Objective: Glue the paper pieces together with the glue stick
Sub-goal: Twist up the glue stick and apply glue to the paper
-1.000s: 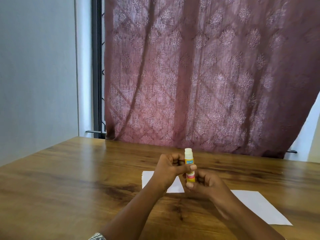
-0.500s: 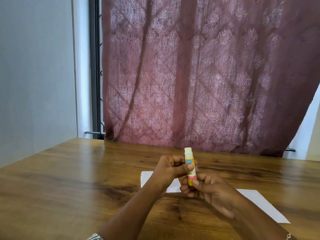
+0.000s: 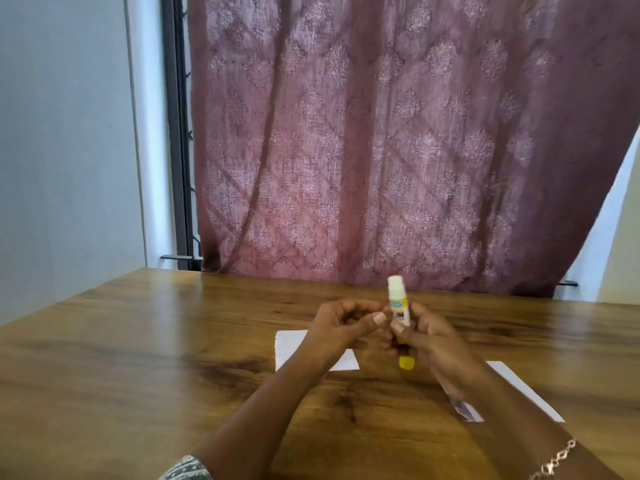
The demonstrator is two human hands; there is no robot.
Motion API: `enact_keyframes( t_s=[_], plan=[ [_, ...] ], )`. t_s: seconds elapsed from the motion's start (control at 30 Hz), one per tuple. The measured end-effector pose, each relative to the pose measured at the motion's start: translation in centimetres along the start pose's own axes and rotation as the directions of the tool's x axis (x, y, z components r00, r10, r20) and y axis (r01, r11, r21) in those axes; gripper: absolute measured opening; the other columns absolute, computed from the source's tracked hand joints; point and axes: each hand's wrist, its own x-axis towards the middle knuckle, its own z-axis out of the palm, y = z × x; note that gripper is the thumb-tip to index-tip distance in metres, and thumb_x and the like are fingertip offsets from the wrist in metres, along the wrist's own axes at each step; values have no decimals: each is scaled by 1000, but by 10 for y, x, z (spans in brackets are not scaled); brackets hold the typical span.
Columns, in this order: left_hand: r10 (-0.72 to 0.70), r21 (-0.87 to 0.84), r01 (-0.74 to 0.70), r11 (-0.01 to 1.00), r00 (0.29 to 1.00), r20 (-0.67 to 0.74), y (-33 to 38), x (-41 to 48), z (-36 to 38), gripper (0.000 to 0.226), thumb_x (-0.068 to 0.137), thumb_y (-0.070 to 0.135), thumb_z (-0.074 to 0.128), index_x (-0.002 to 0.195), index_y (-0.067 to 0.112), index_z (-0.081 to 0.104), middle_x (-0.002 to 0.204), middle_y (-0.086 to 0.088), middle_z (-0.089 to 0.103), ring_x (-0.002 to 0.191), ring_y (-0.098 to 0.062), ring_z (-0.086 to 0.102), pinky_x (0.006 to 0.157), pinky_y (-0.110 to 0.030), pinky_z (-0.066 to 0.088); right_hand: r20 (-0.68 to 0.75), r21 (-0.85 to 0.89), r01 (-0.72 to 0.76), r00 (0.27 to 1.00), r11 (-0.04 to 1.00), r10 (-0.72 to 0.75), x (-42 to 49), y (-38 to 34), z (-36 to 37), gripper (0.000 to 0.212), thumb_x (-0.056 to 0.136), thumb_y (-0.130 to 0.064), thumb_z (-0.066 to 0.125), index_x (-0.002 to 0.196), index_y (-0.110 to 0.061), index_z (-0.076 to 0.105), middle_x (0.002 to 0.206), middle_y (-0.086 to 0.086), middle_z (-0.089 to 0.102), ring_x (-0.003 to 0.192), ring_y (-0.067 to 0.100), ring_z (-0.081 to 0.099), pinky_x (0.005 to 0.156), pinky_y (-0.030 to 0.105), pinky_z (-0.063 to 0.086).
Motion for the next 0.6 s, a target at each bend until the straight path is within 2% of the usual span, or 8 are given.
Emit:
enact_keyframes(
  t_s=[0.1,0.17,0.23,0.3,0.4,0.43,0.5,0.6],
  plan=[
    [38,238,-37,970,999,-1,-4,-1,2,17,82,13,65,99,9,68,79,12,66,75,5,60,70,-16,49,-183,-114,-58,982,992,36,2,-8,-31,16,86,3,50,85,-13,52,65,7,53,51,12,55,49,19,49],
    [48,408,-73,910,996,71,-6,-3,7,17,81,19,67,97,14,70,91,6,66,86,-2,60,76,-18,47,-261,-186,-135,962,973,83,-1,-9,-55,18,86,3,50,80,-13,50,63,7,49,53,15,49,48,22,46],
    [70,533,-153,832,983,173,-11,-6,14,24,78,28,65,98,16,70,100,4,65,95,-6,58,81,-14,43,-288,-281,-230,946,932,146,-6,-5,-78,18,85,4,51,76,-12,48,61,6,46,53,16,44,51,27,41],
    [84,593,-222,774,964,252,-14,-7,22,27,79,29,63,102,16,69,108,2,66,99,-5,55,84,-8,36,-343,-413,-324,921,851,184,-10,-1,-100,21,84,3,54,71,-12,47,59,6,45,54,17,41,54,29,37],
    [61,650,-282,705,938,341,-14,-10,31,25,87,21,59,111,16,66,120,0,62,113,-7,50,87,-1,28,-480,-560,-447,861,698,166,-15,3,-123,24,78,-4,63,64,-13,46,60,7,49,56,22,45,58,31,36],
    [36,661,-291,692,928,371,-14,-11,33,26,90,20,56,114,16,64,125,-1,60,119,-8,47,91,-2,28,-517,-593,-486,841,642,159,-16,4,-127,23,76,-7,65,65,-13,46,64,8,51,61,25,47,60,32,36],
    [-30,665,-298,685,901,434,-15,-13,40,31,93,22,50,122,17,58,133,0,55,127,-9,42,105,-17,30,-569,-624,-557,805,548,169,-20,2,-127,26,75,-12,68,71,-13,43,71,6,51,74,27,50,64,33,36],
    [-154,710,-294,640,856,493,-17,-14,52,40,95,32,43,134,22,45,144,2,43,133,-15,37,113,-35,28,-567,-649,-610,786,454,247,-19,1,-125,31,73,-19,72,87,-7,48,82,10,54,81,27,51,68,32,37]
  ],
)
